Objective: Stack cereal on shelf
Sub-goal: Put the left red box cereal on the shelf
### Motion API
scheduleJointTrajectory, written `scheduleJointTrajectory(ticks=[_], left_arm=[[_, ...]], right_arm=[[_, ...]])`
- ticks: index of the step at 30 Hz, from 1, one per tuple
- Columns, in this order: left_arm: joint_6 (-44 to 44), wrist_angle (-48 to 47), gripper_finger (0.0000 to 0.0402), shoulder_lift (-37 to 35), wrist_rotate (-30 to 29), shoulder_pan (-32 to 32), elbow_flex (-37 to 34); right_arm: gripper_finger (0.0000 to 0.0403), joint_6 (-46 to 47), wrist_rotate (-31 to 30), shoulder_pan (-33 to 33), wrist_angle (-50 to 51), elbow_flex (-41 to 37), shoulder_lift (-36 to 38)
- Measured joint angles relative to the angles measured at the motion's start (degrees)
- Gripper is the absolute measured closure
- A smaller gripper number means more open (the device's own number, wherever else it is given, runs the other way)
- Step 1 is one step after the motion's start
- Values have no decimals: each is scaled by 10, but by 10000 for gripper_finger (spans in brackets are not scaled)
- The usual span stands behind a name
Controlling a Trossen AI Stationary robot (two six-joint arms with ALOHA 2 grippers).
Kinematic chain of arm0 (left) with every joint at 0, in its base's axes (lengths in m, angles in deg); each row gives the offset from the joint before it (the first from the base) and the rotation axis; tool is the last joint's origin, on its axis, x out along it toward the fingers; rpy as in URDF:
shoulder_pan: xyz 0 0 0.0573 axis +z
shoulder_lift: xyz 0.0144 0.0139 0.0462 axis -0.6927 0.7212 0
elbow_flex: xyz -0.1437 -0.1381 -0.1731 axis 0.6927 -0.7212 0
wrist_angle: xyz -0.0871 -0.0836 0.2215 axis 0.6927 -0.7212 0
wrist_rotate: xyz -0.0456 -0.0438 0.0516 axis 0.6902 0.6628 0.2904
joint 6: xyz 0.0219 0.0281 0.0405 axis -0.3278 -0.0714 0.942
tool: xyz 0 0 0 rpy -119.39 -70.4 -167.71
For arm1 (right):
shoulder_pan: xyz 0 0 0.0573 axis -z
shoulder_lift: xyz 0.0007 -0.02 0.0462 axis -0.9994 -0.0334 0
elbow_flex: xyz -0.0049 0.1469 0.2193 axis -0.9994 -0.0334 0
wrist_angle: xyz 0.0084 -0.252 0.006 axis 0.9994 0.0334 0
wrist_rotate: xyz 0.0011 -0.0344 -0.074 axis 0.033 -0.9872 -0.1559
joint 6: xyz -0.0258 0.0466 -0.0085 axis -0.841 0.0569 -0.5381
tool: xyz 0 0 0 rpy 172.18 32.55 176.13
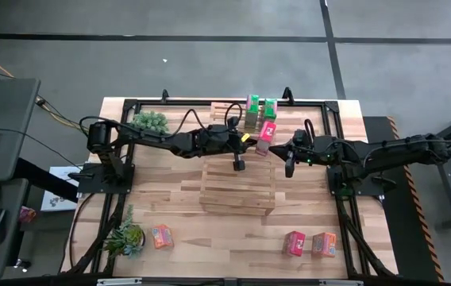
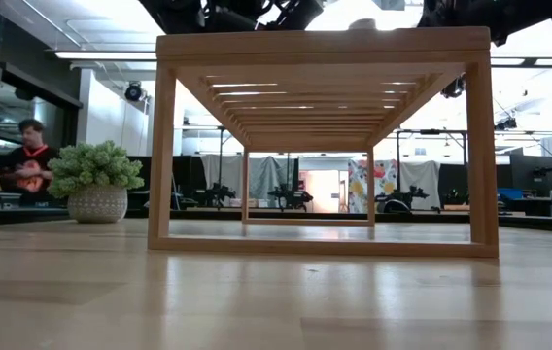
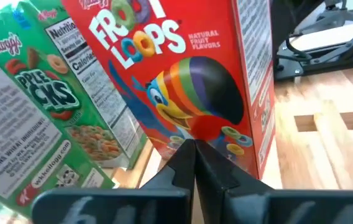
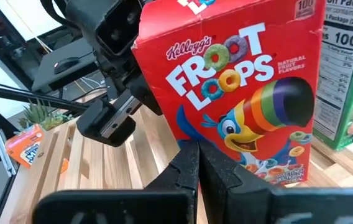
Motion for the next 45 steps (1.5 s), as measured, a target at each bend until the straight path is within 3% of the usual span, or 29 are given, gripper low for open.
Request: scheduleJointTrajectory(ticks=[13, 45], left_arm=[[10, -5, 401, 0, -28, -20, 0], [42, 5, 401, 1, -41, -18, 0]], right_arm=[[403, -19, -48, 0, 19, 1, 2], [403, -11, -45, -2, 22, 1, 9]])
